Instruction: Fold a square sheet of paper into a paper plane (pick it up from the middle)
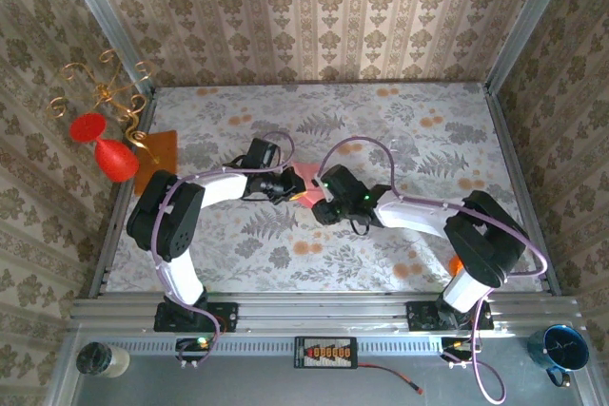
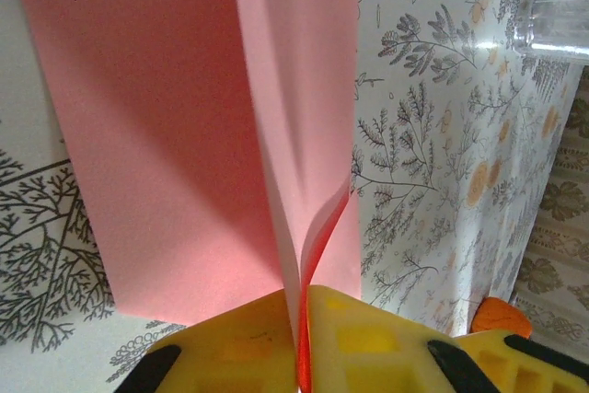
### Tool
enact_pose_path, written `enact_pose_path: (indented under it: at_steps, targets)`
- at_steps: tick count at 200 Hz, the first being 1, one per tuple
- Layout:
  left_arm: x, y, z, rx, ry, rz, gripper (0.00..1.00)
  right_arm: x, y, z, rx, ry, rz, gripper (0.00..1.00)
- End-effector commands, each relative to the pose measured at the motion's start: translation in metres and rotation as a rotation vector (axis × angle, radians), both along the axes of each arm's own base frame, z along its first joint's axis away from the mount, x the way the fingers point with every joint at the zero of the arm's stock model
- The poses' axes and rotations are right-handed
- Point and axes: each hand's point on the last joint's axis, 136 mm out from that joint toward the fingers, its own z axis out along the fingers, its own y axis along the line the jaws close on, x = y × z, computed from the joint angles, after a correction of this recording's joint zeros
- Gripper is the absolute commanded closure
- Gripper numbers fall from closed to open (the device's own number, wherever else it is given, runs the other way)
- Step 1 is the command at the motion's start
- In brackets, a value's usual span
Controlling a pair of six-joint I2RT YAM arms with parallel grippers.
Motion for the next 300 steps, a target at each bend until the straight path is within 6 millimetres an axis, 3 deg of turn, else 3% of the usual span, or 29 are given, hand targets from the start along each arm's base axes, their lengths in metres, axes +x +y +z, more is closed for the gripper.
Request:
enact_pose_path:
  at_steps: [1,54,110,181,300]
  targets:
    - [0.002,-0.002,0.012,0.008,0.004,0.022,0.9,0.009,-0.004,-0.004,-0.107,-0.065,0.003,0.59]
    - [0.0,-0.006,0.013,0.002,0.026,0.039,0.9,0.02,0.004,-0.009,-0.127,-0.106,-0.038,0.6]
    - [0.0,-0.008,0.015,-0.007,0.033,0.044,0.9,0.016,0.011,-0.021,-0.147,-0.111,-0.029,0.62]
    - [-0.001,-0.008,0.017,-0.013,0.04,0.047,0.89,0.018,0.006,-0.033,-0.179,-0.116,-0.049,0.65]
    - [0.001,-0.007,0.024,-0.006,0.065,0.066,0.89,0.02,-0.001,-0.02,-0.253,-0.203,-0.012,0.68]
